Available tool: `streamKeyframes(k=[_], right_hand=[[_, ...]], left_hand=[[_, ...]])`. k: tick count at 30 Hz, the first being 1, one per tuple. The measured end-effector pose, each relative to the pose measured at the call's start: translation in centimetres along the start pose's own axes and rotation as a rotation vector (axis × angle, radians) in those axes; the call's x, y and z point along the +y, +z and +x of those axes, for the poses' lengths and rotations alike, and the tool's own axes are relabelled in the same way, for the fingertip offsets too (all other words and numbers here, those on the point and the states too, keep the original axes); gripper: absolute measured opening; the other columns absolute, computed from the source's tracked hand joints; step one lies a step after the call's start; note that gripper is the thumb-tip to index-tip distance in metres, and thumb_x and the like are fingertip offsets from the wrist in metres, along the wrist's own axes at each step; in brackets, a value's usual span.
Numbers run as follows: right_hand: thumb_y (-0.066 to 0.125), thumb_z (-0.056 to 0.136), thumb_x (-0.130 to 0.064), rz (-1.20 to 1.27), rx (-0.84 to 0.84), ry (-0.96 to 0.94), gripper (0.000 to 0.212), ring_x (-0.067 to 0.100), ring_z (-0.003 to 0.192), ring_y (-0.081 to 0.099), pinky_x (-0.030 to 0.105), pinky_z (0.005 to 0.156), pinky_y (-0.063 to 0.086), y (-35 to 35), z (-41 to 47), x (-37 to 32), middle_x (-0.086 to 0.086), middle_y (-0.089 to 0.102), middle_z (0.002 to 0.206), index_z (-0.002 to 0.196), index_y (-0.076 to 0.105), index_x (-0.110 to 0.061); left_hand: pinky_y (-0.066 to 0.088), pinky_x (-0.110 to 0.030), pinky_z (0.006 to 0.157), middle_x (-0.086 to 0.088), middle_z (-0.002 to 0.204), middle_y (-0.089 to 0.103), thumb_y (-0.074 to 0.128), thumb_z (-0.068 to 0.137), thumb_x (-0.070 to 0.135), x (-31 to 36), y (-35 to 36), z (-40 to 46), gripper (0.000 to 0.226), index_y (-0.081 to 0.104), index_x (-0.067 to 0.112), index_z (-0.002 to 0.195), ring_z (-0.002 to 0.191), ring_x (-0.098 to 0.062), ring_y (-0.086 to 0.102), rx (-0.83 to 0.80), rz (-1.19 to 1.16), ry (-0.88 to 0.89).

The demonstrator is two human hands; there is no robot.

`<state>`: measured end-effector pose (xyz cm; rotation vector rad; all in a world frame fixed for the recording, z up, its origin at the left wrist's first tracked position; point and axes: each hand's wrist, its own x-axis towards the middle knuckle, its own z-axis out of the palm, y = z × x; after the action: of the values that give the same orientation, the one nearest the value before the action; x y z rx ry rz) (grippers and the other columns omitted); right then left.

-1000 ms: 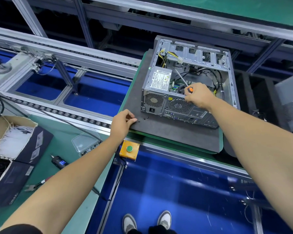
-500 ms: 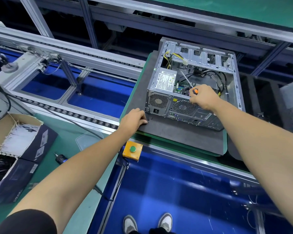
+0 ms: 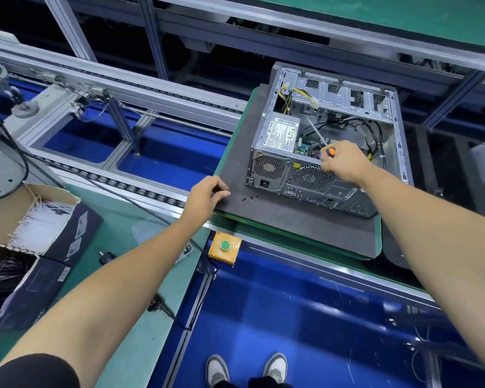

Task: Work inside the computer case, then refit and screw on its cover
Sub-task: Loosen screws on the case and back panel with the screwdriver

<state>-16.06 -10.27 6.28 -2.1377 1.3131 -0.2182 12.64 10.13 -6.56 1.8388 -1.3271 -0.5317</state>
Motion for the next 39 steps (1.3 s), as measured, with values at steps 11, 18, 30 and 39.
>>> streamKeyframes(k=[11,18,30,39], right_hand=[[0.057,0.071,0.002,0.014,0.011,0.010,0.023,0.021,0.060,0.028,0.036,0.061,0.027,-0.1,0.0,0.0,0.006,0.037,0.056,0.060,0.043,-0.012],[0.058,0.072,0.004,-0.006,0.024,0.030,0.029,0.023,0.060,0.031,0.033,0.058,0.028,-0.2,-0.2,-0.5,0.006,0.040,0.055,0.057,0.041,-0.014],[0.059,0.073,0.004,-0.022,0.020,0.035,0.030,0.022,0.057,0.032,0.032,0.055,0.027,-0.3,-0.5,-0.9,0.003,0.041,0.054,0.056,0.042,-0.015],[0.059,0.076,0.003,0.020,0.010,0.057,0.029,0.022,0.060,0.035,0.034,0.061,0.030,-0.4,-0.7,-1.0,0.006,0.044,0.058,0.060,0.042,-0.014]], left_hand=[[0.052,-0.038,0.084,0.008,0.097,0.062,0.070,0.095,0.018,-6.9,-9.5,-8.9,0.005,0.065,0.015,0.096,0.088,-0.015,0.060,-0.430,0.498,0.074],[0.044,-0.033,0.091,0.007,0.107,0.060,0.068,0.095,0.039,-8.9,-7.6,-9.1,0.021,0.068,0.023,0.110,0.104,-0.016,0.050,-0.613,0.696,0.034],[0.043,-0.028,0.091,0.005,0.111,0.065,0.064,0.098,0.035,-8.8,-4.2,-8.0,0.020,0.070,0.020,0.111,0.110,-0.017,0.048,-0.619,0.827,0.043],[0.041,-0.026,0.088,0.003,0.111,0.062,0.053,0.102,0.015,-9.8,-4.3,-9.1,0.010,0.060,0.020,0.108,0.099,-0.015,0.047,-0.592,0.841,0.084]])
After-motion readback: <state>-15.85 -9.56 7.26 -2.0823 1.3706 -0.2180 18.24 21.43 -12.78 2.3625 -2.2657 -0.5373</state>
